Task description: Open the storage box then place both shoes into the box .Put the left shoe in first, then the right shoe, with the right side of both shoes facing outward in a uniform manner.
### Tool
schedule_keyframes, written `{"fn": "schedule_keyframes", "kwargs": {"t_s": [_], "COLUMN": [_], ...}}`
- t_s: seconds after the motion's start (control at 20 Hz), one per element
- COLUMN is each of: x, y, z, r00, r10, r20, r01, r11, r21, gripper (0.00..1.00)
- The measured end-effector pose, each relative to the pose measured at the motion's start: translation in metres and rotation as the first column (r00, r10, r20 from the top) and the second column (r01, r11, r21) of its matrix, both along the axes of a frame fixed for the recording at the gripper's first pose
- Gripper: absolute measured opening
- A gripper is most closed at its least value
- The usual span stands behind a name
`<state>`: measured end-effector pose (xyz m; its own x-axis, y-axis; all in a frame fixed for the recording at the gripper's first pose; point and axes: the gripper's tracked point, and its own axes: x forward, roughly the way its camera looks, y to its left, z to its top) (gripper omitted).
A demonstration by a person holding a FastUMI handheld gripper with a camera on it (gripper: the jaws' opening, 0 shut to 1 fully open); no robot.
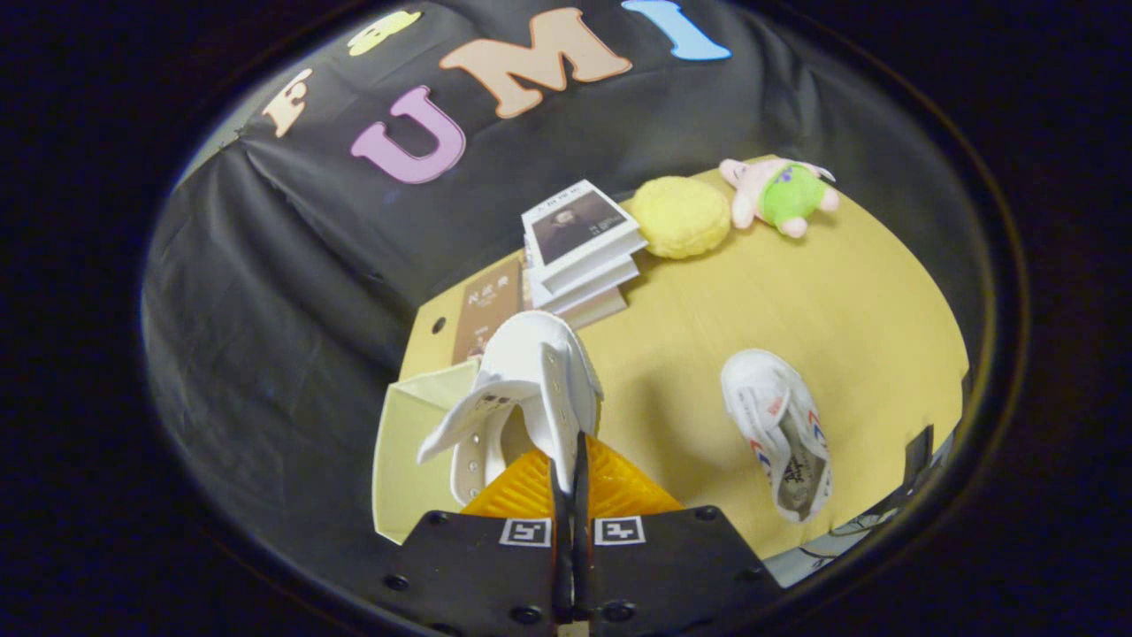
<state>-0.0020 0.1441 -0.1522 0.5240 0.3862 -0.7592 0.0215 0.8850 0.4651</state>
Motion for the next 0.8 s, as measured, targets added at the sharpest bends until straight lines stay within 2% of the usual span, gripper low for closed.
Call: {"fn": "schedule_keyframes", "kwargs": {"t_s": [0.35, 0.6, 0.8], "x": [-0.001, -0.016, -0.033], "y": [0.093, 0.157, 0.19], "z": [0.017, -0.024, -0.066], "r00": [0.995, 0.986, 0.978], "r10": [0.099, 0.158, 0.165], "r20": [0.014, -0.056, -0.126], "r01": [-0.1, -0.156, -0.163], "r11": [0.993, 0.987, 0.986], "r21": [0.065, 0.043, 0.025], "gripper": [0.04, 0.04, 0.04]}}
